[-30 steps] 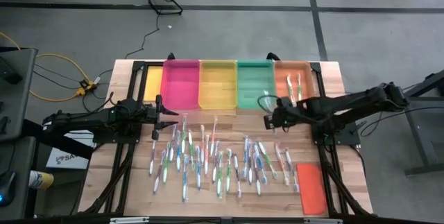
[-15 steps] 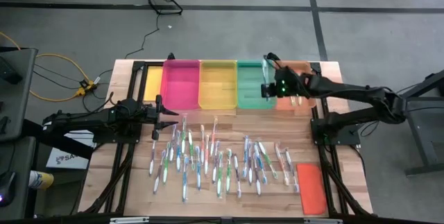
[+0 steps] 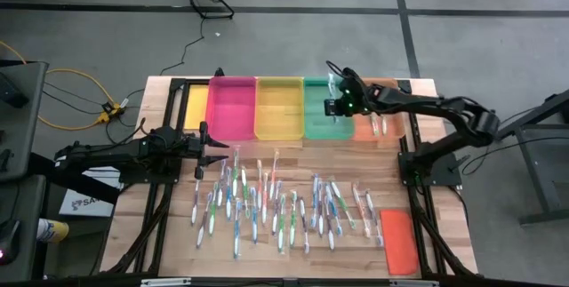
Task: Pick & Place Toothbrushes
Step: Put the blue toothbrush into the green bin
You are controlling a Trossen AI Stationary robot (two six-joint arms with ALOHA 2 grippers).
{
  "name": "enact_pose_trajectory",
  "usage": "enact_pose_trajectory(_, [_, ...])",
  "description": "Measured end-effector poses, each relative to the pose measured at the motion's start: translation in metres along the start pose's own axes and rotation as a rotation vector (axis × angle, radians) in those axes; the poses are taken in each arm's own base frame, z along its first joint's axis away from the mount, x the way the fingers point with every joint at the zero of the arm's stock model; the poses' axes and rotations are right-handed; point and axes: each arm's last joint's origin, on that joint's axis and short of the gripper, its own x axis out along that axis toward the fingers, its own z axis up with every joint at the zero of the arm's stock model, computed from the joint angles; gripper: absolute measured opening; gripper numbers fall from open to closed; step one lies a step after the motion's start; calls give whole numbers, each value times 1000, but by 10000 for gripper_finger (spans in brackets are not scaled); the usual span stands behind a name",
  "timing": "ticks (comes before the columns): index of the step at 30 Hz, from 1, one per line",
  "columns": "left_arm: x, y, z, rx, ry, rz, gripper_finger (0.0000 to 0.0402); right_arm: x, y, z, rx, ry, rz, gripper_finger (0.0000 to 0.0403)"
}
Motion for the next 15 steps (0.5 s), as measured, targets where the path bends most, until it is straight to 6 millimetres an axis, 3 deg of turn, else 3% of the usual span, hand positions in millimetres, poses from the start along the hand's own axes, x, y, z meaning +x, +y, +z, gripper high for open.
enact_pose_trajectory(6, [0, 0, 0, 0, 0, 0, 147, 7, 8, 8, -25, 21, -60, 38])
enact_pose_trajectory(15, [0, 0, 0, 0, 0, 0, 147, 9, 2, 0, -4, 87, -163, 52])
